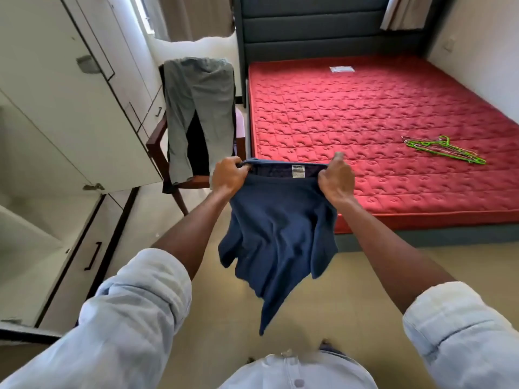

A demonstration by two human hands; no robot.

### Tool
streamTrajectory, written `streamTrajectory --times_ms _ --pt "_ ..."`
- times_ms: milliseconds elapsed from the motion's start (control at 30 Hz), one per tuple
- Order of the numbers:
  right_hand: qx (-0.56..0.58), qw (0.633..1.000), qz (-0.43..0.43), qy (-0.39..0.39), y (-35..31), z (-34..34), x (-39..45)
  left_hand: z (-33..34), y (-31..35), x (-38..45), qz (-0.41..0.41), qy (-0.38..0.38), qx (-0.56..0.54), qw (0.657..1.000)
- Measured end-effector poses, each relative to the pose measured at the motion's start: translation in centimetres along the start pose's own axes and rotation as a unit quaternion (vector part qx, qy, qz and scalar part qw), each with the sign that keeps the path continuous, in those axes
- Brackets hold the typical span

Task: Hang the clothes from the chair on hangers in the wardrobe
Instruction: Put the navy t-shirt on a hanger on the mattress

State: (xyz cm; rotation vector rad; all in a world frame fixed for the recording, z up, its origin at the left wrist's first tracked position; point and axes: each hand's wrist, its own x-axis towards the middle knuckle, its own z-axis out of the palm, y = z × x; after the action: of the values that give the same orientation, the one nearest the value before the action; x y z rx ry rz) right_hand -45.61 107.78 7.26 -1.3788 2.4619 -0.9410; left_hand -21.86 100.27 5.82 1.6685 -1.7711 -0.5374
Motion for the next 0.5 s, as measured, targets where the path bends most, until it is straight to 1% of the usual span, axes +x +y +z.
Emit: streamTrajectory --times_ms 67,100,133,200,267,300,333,367,400,433,500 --pt "0.092 0.993 0.077 -0.019 2.6 -1.1 1.5 1.2 1.9 0.0 0.009 -0.034 -0.039 0.999" --pt "0.124 0.986 0.101 -0.038 3.9 -1.6 2.2 1.8 3.0 -0.1 0.011 -0.047 -0.078 0.996" --pt "0.133 0.983 0.116 -0.060 5.5 -2.3 2.9 2.6 4.3 -0.4 0.014 -0.059 -0.121 0.991" --pt "0.112 0.984 0.105 -0.088 8.7 -3.8 4.1 4.8 6.8 -1.6 -0.003 -0.102 -0.213 0.972" --pt "0.066 0.988 0.070 -0.124 11.8 -5.7 5.4 7.5 8.3 -2.4 -0.028 -0.139 -0.272 0.952" --pt "0.035 0.988 0.054 -0.140 13.7 -7.1 6.2 9.2 9.3 -2.7 -0.036 -0.152 -0.272 0.950" --pt "0.010 0.987 0.035 -0.155 15.4 -8.2 7.0 10.8 9.9 -2.7 -0.028 -0.151 -0.251 0.956" --pt "0.003 0.986 0.017 -0.166 16.7 -9.0 7.7 11.8 10.2 -2.5 -0.011 -0.149 -0.201 0.968" --pt "0.007 0.983 0.013 -0.183 19.3 -11.0 9.1 14.3 12.3 -3.2 0.006 -0.149 -0.157 0.976" --pt "0.024 0.977 0.009 -0.213 20.8 -12.0 10.2 15.3 13.4 -3.5 0.012 -0.155 -0.135 0.979" --pt "0.050 0.951 0.009 -0.306 21.8 -13.1 11.1 15.1 14.2 -3.7 0.015 -0.186 -0.145 0.972"
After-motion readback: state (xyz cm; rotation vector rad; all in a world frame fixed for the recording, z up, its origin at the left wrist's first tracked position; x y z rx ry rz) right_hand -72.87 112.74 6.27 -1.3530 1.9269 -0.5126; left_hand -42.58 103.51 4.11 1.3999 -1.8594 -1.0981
